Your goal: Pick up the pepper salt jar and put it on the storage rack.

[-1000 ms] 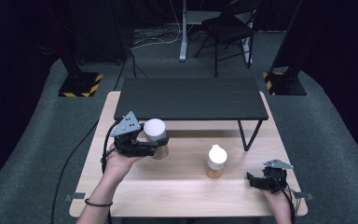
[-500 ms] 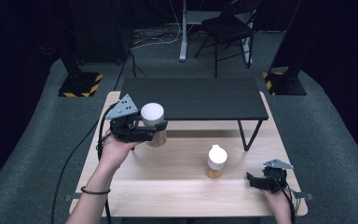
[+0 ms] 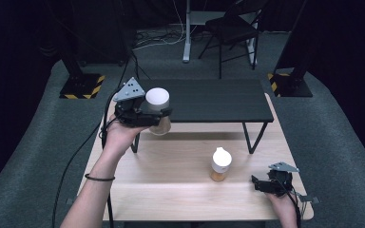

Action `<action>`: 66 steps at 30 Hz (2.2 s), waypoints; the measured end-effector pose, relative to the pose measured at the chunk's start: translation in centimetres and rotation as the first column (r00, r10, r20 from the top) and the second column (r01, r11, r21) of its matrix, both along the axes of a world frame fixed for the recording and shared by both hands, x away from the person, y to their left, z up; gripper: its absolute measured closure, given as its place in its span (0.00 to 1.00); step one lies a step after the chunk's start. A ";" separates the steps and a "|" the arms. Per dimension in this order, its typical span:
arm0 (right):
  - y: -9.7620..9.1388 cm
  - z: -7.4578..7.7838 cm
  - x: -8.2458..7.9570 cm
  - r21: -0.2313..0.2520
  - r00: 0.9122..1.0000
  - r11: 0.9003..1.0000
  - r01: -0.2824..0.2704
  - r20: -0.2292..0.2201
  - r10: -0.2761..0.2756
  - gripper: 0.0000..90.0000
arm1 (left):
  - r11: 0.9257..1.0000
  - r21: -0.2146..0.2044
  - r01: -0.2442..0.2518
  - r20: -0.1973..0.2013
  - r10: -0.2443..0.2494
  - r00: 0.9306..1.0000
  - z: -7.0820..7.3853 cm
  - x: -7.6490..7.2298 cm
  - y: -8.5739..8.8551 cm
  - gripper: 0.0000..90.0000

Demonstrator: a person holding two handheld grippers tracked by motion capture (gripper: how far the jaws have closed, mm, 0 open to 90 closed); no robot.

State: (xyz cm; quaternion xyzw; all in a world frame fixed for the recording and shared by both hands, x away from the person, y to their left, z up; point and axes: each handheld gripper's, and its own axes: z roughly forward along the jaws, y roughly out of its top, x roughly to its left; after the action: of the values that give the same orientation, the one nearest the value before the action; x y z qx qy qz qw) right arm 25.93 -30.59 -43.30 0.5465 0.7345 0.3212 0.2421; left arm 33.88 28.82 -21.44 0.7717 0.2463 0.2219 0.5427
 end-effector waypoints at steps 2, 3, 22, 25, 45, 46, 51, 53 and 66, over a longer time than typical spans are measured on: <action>0.0 0.0 0.0 0.000 1.000 1.000 0.000 0.000 0.000 0.05 | 1.000 -0.006 -0.008 0.002 0.008 1.000 0.1 0.3 -0.2 0.37; 0.0 0.0 0.0 0.000 1.000 1.000 -0.001 0.000 0.001 0.05 | 1.000 -0.008 -0.012 0.003 0.012 1.000 0.2 0.5 -0.3 0.37; 0.0 0.0 0.0 0.000 1.000 1.000 -0.004 0.000 0.004 0.05 | 0.989 -0.071 -0.127 -0.008 0.127 0.992 -0.4 3.7 -2.2 0.37; 0.0 0.0 0.0 0.000 1.000 1.000 -0.004 0.000 0.004 0.05 | 0.988 -0.070 -0.138 -0.012 0.137 0.990 -0.5 4.0 -2.4 0.37; 0.0 0.0 0.0 0.000 1.000 1.000 -0.006 0.001 0.006 0.05 | 0.984 -0.090 -0.154 -0.059 0.149 0.987 -1.6 4.4 -1.9 0.35; 0.0 0.0 0.0 0.000 1.000 1.000 -0.006 0.001 0.006 0.05 | 0.983 -0.090 -0.163 -0.052 0.159 0.986 -1.6 4.2 -1.9 0.34; 0.0 0.0 0.0 -0.001 1.000 1.000 -0.006 0.001 0.006 0.05 | 0.980 -0.101 -0.173 -0.043 0.169 0.985 -1.6 3.4 -1.5 0.26; 0.0 0.0 0.0 -0.001 1.000 1.000 -0.006 0.001 0.006 0.05 | 0.980 -0.101 -0.174 -0.043 0.170 0.984 -1.8 3.1 -1.1 0.25; 0.0 0.0 0.1 0.000 1.000 1.000 -0.006 0.000 0.006 0.05 | 0.984 -0.095 -0.154 -0.045 0.150 0.988 -3.6 0.3 1.7 0.17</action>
State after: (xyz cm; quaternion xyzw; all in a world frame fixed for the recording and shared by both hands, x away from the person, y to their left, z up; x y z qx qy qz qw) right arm 25.98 -30.60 -43.31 0.5442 0.7362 0.3220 0.2413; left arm 34.22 30.50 -25.07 0.7270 0.3253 0.2356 0.5568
